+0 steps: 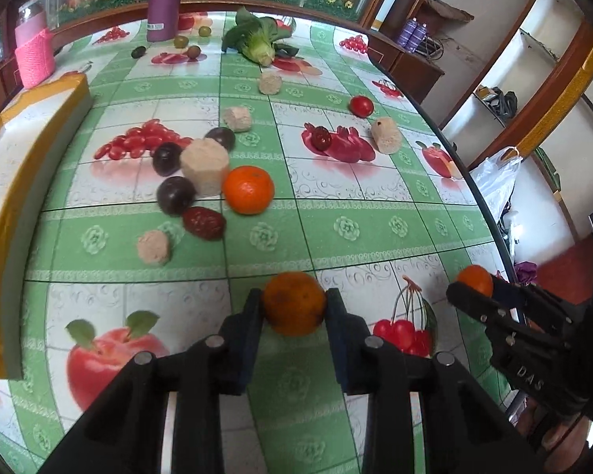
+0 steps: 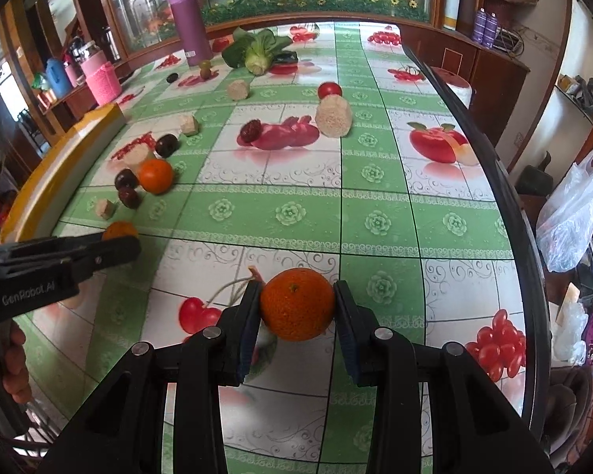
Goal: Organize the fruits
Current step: 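Carry the orange in the right gripper into the tray and release it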
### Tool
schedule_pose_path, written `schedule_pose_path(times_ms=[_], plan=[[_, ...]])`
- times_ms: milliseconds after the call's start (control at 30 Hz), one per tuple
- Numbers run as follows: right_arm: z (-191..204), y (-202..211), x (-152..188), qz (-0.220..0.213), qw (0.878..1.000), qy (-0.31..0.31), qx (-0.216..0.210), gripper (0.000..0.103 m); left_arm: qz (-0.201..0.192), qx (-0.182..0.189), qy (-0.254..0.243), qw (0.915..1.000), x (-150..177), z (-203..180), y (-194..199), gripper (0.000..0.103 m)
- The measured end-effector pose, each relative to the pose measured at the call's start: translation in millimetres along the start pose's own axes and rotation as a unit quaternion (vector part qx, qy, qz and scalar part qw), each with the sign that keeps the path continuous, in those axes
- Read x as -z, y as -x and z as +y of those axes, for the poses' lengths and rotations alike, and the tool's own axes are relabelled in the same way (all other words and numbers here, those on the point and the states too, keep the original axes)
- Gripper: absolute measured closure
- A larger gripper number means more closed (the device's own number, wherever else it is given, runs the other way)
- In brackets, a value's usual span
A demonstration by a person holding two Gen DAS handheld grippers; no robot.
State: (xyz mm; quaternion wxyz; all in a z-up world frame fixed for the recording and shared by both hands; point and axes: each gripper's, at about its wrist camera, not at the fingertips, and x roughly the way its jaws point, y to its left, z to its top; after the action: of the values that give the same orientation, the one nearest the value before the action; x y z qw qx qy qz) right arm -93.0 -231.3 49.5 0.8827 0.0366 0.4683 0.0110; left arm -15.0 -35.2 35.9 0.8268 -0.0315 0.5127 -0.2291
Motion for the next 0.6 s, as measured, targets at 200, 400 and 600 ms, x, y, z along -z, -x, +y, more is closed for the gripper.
schedule_pose_path(times_ms=[200, 400, 600], plan=[[23.4, 2.1, -10.7, 0.0, 1.0, 0.02, 0.003, 0.068, -0.024, 0.01, 0.021, 0.9994, 4.4, 22.2, 26.9, 0.069], [74.3, -1.0, -30.8, -0.005, 0.998, 0.055, -0.03, 0.068, -0.049, -0.001, 0.059, 0.9971, 6.4, 62.3, 54.5, 0.069], [148.0, -11.7, -59.8, -0.005, 0.991, 0.101, -0.089, 0.068, -0.084, -0.028, 0.103, 0.9908, 8.9, 117.7, 89.2, 0.069]])
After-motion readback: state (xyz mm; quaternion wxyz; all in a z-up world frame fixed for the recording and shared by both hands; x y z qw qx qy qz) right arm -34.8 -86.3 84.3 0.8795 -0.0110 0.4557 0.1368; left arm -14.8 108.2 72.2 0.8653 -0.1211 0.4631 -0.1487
